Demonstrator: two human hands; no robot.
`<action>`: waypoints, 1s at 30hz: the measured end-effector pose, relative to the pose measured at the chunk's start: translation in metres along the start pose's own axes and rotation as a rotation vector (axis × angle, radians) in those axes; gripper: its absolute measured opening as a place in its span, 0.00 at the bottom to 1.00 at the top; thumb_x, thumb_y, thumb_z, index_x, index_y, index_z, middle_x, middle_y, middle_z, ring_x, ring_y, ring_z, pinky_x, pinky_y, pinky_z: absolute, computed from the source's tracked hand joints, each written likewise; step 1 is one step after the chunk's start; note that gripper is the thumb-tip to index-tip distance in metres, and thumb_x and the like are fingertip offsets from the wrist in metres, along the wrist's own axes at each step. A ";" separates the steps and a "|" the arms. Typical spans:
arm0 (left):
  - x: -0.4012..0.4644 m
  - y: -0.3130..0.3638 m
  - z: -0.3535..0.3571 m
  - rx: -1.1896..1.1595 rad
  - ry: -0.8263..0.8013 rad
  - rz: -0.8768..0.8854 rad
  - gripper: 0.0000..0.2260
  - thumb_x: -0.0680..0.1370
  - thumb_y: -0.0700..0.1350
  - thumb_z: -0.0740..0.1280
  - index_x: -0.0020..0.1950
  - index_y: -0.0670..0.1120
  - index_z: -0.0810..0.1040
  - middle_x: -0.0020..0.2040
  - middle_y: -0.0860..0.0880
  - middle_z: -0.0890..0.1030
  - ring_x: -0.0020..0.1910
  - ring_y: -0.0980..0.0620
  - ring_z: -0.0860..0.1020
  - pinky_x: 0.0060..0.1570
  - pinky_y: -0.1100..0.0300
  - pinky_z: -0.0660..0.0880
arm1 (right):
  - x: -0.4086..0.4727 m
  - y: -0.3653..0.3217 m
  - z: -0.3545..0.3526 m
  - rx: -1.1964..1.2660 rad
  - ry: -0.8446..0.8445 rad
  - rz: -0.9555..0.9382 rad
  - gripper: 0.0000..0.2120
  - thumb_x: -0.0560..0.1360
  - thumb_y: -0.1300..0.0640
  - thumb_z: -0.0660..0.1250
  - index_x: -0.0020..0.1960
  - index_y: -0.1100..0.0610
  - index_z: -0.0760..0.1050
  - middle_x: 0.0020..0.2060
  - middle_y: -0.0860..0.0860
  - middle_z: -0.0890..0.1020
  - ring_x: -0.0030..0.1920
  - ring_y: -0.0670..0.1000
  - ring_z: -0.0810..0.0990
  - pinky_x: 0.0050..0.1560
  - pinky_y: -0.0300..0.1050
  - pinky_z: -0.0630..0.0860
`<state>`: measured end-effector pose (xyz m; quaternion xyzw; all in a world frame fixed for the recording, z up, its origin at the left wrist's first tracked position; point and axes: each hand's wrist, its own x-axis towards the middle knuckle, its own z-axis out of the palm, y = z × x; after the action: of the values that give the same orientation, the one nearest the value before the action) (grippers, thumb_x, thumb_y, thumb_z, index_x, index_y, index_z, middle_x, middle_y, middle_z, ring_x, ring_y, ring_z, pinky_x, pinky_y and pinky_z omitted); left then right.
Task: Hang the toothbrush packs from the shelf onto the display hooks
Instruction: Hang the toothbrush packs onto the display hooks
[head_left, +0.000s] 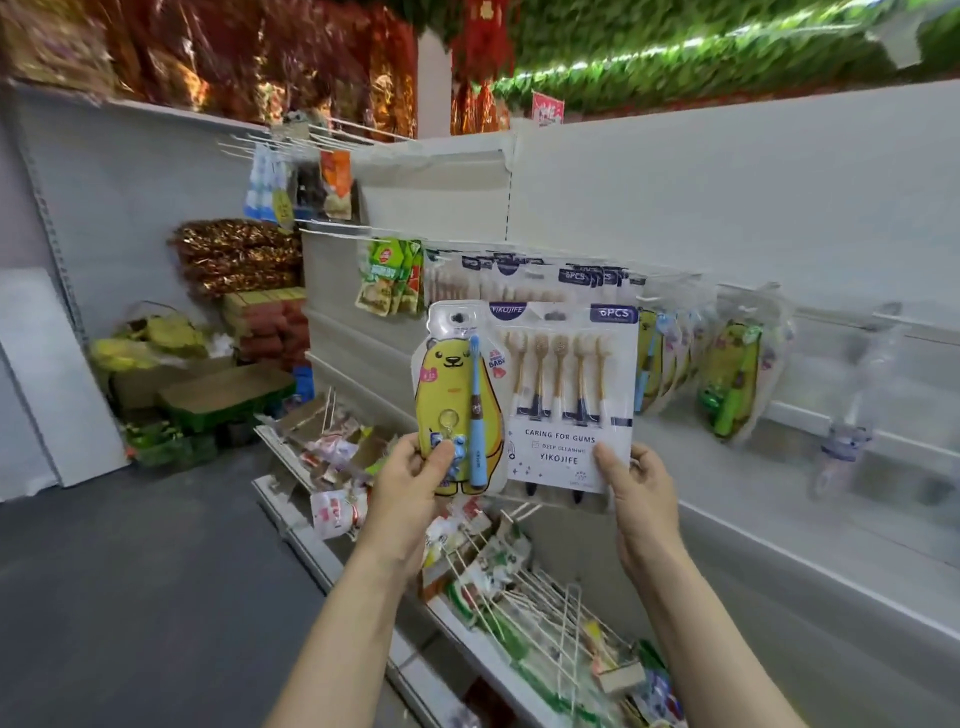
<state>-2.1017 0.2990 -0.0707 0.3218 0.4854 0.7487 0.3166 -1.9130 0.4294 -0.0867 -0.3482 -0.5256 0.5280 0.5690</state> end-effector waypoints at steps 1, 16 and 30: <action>0.016 -0.001 -0.003 -0.007 -0.006 -0.008 0.09 0.81 0.41 0.65 0.60 0.42 0.76 0.55 0.42 0.84 0.57 0.41 0.81 0.58 0.45 0.77 | 0.012 0.004 0.011 -0.001 0.000 -0.004 0.06 0.78 0.56 0.71 0.53 0.54 0.76 0.48 0.52 0.86 0.46 0.49 0.84 0.48 0.46 0.80; 0.263 -0.003 -0.106 -0.012 -0.149 -0.045 0.07 0.80 0.41 0.65 0.57 0.42 0.77 0.53 0.42 0.84 0.53 0.44 0.82 0.53 0.49 0.77 | 0.147 0.086 0.219 -0.075 0.067 -0.089 0.13 0.76 0.50 0.73 0.58 0.53 0.77 0.53 0.52 0.86 0.54 0.53 0.84 0.59 0.57 0.80; 0.407 0.003 -0.145 -0.047 -0.417 -0.111 0.06 0.80 0.40 0.65 0.56 0.43 0.77 0.50 0.46 0.86 0.50 0.49 0.83 0.50 0.53 0.77 | 0.220 0.122 0.309 -0.118 0.330 -0.139 0.10 0.77 0.54 0.71 0.56 0.56 0.76 0.50 0.53 0.85 0.53 0.55 0.83 0.55 0.48 0.79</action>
<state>-2.4571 0.5422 -0.0435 0.4350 0.4089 0.6585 0.4583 -2.2643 0.6178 -0.0889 -0.4258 -0.4776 0.3915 0.6612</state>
